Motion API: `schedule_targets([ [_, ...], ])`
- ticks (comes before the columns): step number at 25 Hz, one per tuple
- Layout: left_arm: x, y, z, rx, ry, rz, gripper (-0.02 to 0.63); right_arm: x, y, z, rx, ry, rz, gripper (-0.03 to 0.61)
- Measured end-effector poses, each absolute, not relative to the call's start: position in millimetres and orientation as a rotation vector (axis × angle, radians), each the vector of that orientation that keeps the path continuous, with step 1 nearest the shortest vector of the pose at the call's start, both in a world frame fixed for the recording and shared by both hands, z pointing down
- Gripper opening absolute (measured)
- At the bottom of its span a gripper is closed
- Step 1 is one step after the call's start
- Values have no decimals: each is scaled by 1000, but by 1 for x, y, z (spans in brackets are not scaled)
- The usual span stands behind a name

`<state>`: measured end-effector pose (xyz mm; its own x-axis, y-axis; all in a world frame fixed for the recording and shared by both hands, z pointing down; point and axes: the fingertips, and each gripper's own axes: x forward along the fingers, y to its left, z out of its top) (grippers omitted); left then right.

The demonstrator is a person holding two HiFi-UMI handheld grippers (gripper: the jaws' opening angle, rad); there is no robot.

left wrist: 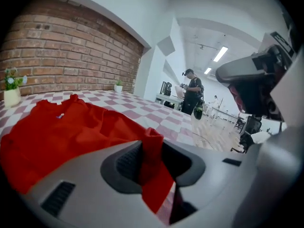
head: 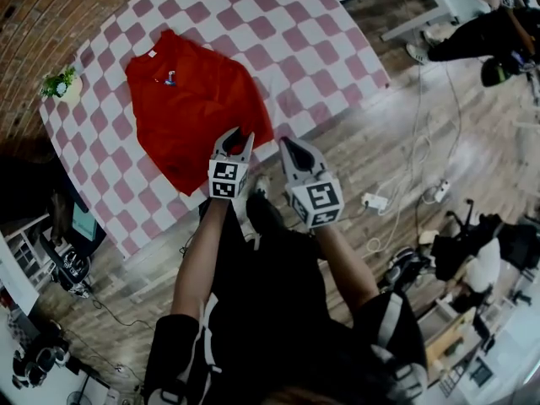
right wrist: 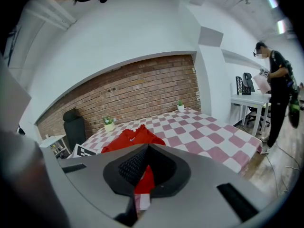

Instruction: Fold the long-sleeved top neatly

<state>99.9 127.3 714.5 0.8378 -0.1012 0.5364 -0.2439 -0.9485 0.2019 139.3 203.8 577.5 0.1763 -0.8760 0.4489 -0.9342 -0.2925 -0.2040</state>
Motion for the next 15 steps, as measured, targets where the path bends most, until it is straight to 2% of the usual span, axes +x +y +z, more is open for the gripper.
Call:
schedule_targets([
  [4, 103, 142, 724, 2723, -169, 800, 165, 139, 205, 575, 2312, -1802, 747, 8],
  [10, 100, 146, 705, 2735, -194, 760, 173, 140, 201, 564, 2286, -1865, 700, 8],
  [11, 97, 144, 699, 2737, -219, 743, 166, 138, 200, 561, 2275, -1883, 694, 8],
  [15, 76, 132, 662, 2727, -359, 643, 31, 132, 198, 548, 2252, -1927, 680, 8],
])
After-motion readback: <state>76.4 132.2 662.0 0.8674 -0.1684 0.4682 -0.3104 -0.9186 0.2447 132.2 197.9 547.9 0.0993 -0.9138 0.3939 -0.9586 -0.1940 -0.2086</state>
